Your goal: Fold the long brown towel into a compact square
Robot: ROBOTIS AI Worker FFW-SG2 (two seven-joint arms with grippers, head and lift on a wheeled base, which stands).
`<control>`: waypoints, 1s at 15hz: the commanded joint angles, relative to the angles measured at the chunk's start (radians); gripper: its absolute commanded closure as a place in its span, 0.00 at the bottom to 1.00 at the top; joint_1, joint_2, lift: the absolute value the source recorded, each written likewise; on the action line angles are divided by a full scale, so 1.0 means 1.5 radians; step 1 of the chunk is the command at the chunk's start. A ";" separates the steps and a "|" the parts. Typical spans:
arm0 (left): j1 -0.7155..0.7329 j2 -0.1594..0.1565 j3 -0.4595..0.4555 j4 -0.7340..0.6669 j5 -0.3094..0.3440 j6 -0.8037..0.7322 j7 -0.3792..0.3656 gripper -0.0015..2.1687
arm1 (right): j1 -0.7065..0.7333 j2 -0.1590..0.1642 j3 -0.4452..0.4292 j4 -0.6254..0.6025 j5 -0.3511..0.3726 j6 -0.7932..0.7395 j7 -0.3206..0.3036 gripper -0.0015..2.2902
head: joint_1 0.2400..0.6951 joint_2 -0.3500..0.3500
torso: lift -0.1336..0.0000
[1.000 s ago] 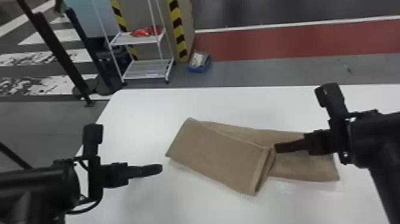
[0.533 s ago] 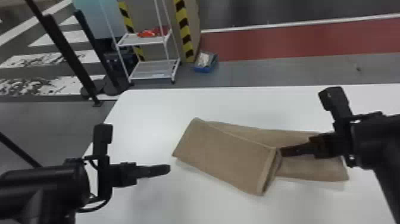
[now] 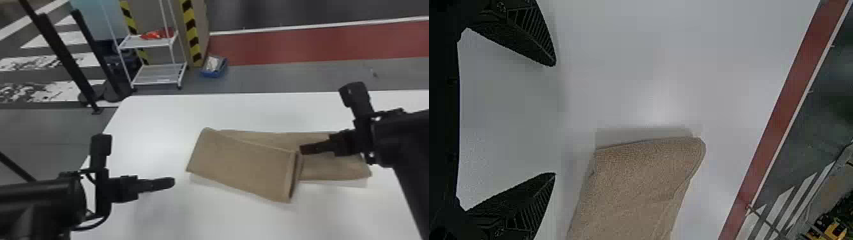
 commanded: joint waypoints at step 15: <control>-0.002 0.001 0.004 0.007 0.000 -0.010 -0.001 0.05 | 0.066 0.001 0.122 -0.133 -0.050 0.184 0.006 0.11 | 1.00 0.94 | 0.07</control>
